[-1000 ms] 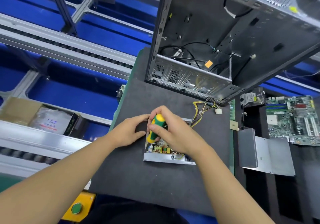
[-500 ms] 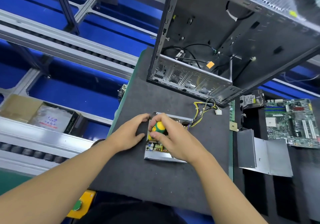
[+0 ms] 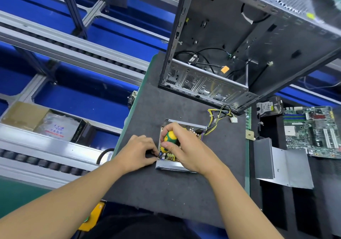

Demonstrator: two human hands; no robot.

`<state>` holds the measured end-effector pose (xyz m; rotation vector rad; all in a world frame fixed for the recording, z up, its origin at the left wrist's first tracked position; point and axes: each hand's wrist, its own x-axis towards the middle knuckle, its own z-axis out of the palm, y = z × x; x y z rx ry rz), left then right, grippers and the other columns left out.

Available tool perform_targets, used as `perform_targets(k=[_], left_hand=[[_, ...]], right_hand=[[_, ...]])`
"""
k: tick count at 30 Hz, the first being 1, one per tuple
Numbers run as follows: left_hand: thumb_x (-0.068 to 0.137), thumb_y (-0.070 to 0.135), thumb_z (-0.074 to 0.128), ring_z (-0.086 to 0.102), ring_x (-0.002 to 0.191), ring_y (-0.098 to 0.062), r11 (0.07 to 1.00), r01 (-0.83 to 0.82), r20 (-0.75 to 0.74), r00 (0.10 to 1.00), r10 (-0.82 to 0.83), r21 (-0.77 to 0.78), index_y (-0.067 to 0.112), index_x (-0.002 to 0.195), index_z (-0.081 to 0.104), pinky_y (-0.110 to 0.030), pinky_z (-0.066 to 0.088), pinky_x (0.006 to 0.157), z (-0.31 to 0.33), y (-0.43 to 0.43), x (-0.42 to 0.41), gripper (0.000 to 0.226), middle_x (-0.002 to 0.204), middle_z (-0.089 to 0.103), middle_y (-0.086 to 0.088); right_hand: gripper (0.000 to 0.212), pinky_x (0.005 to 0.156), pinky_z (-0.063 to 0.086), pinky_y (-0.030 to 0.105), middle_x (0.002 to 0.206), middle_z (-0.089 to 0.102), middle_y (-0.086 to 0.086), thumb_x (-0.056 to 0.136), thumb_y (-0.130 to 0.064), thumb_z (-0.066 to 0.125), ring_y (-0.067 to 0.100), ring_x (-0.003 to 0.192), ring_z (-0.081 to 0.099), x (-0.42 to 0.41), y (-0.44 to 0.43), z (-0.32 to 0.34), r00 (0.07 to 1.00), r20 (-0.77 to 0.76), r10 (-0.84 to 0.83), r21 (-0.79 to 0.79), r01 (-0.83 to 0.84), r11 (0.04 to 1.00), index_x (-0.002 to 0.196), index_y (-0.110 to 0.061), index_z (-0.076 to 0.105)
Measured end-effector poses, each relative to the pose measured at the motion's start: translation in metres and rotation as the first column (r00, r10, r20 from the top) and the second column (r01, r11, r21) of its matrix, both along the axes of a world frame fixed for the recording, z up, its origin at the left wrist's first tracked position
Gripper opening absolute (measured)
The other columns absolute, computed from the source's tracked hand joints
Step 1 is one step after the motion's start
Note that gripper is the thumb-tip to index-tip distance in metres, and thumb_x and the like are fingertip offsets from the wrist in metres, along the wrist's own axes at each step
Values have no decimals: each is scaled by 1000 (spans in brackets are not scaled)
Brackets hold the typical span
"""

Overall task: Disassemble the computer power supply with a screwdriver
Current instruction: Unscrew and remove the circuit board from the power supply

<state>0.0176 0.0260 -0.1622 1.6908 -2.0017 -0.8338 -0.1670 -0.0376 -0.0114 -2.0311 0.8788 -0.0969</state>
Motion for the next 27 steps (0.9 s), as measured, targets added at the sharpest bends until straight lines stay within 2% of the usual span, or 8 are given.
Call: perform_targets(k=[5,9,14,18,22,25,27], left_hand=[[79,40,74,47,81,-1,998,-57,-9,998,57,-37,35,78,71,-28,28,77,0,5,-5,6,75,55,24],[80,44,72,45,83,0,998,-62,2,998,62,-11,38,78,68,-28,26,79,4,5,-8,7,77,56,22],[84,43,71,46,78,1,993,-114,25,993,114,-22,41,75,57,-27,31,87,5,11,-15,17,73,49,22],[85,36,70,43,74,0,988,-154,26,988,155,-29,40,74,46,-32,34,89,6,15,-19,27,68,42,22],[87,42,68,44,75,0,994,-109,75,991,109,-3,39,73,48,-29,28,84,9,9,-17,25,67,41,21],[88,42,65,44,76,0,993,-118,94,989,118,1,38,75,50,-27,25,82,9,10,-19,21,72,46,19],[86,39,66,42,76,1,990,-138,87,987,137,5,36,77,51,-26,26,83,7,11,-20,18,72,46,20]], right_hand=[[13,75,41,18,99,58,-20,98,-25,57,5,92,54,-6,6,1,1000,16,22,-8,-22,1000,103,-33,49],[13,81,47,30,101,59,-19,98,-24,57,8,94,55,-8,8,0,1000,19,2,28,-3,1000,104,-33,49],[14,74,40,17,98,58,-21,98,-25,57,5,92,54,-7,11,2,1000,13,10,0,-10,1000,103,-35,48],[14,80,48,32,99,58,-17,97,-27,56,8,90,54,-7,15,3,1000,-1,9,22,-9,1000,103,-37,48],[12,80,48,29,98,58,-16,98,-25,56,8,91,54,-6,14,7,1000,-21,22,13,-21,1000,104,-33,49],[11,78,45,23,97,56,-18,98,-25,55,4,90,52,-4,12,11,993,-65,100,-22,-101,995,106,-31,50],[10,81,46,29,101,55,-18,98,-28,52,4,94,49,-2,12,15,981,-123,151,-95,-163,982,107,-31,49]])
